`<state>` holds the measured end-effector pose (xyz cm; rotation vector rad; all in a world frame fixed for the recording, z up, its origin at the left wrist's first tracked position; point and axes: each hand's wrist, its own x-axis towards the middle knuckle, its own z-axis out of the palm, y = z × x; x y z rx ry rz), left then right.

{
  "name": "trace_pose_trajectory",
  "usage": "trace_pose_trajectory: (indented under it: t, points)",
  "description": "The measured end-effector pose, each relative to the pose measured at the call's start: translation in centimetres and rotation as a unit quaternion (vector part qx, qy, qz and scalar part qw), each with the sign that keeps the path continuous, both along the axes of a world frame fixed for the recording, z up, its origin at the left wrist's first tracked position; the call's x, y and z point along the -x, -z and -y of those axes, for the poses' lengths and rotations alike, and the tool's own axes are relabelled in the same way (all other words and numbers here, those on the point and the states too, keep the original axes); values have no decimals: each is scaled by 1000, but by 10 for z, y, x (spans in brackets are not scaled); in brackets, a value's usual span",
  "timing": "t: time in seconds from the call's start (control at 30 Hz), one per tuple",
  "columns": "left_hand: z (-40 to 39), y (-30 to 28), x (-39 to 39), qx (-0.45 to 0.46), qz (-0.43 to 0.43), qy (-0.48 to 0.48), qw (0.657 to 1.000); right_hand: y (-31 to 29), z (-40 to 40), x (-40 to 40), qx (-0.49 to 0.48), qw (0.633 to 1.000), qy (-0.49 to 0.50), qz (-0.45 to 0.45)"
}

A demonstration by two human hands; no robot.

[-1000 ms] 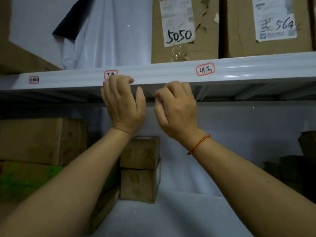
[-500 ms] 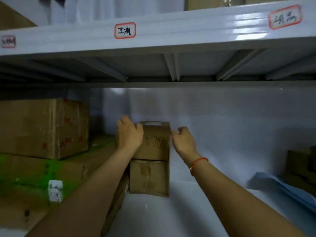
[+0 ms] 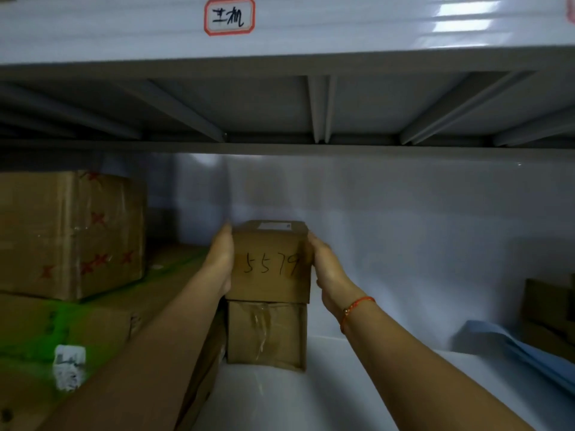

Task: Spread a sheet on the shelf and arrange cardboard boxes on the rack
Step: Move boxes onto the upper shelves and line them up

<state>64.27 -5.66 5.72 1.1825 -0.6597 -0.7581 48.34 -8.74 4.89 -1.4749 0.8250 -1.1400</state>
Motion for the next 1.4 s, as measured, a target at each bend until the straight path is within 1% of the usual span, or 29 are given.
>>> trace_pose_trajectory:
  t: [0.1, 0.17, 0.3, 0.33, 0.4, 0.5, 0.57, 0.63, 0.73, 0.8, 0.9, 1.07, 1.2, 1.3, 1.4]
  points:
    - [-23, -12, 20, 4, -41, -6, 999, -2, -6, 8, 1, 997, 66, 50]
    - [-37, -18, 35, 4, -64, -1, 998, -5, -15, 19, -4, 993, 105, 60]
    - [-69, -17, 70, 1, -88, -5, 996, -7, -40, 47, 23, 987, 157, 32]
    - [-79, -15, 80, 9, -97, -18, 995, -8, -48, 56, 37, 985, 167, 20]
    - [-89, -8, 94, 20, -102, -75, 992, -9, -63, 68, 64, 983, 174, 3]
    - [-115, -5, 123, 57, -131, -142, 979, -11, -92, 92, 86, 984, 157, -17]
    - [-128, -5, 138, 94, -167, -159, 969, -12, -109, 100, 106, 982, 155, -36]
    - [-149, -6, 157, 120, -175, -173, 962, -15, -130, 114, 119, 979, 158, -49]
    - [-181, 3, 183, 127, -172, -215, 953, -17, -161, 136, 141, 975, 155, -77]
    - [-201, 13, 197, 134, -191, -245, 941, -18, -180, 145, 167, 970, 143, -102]
    - [-233, 30, 215, 156, -225, -292, 916, -21, -213, 155, 214, 961, 119, -131]
    - [-282, 36, 229, 234, -247, -369, 865, -35, -269, 163, 299, 938, 55, -164]
    - [-317, 28, 238, 277, -236, -399, 842, -48, -305, 161, 359, 924, 16, -133]
    - [-340, 15, 245, 312, -179, -435, 826, -56, -324, 162, 388, 917, -9, -87]
    - [-356, -5, 240, 340, -111, -460, 813, -70, -337, 160, 411, 911, -13, -24]
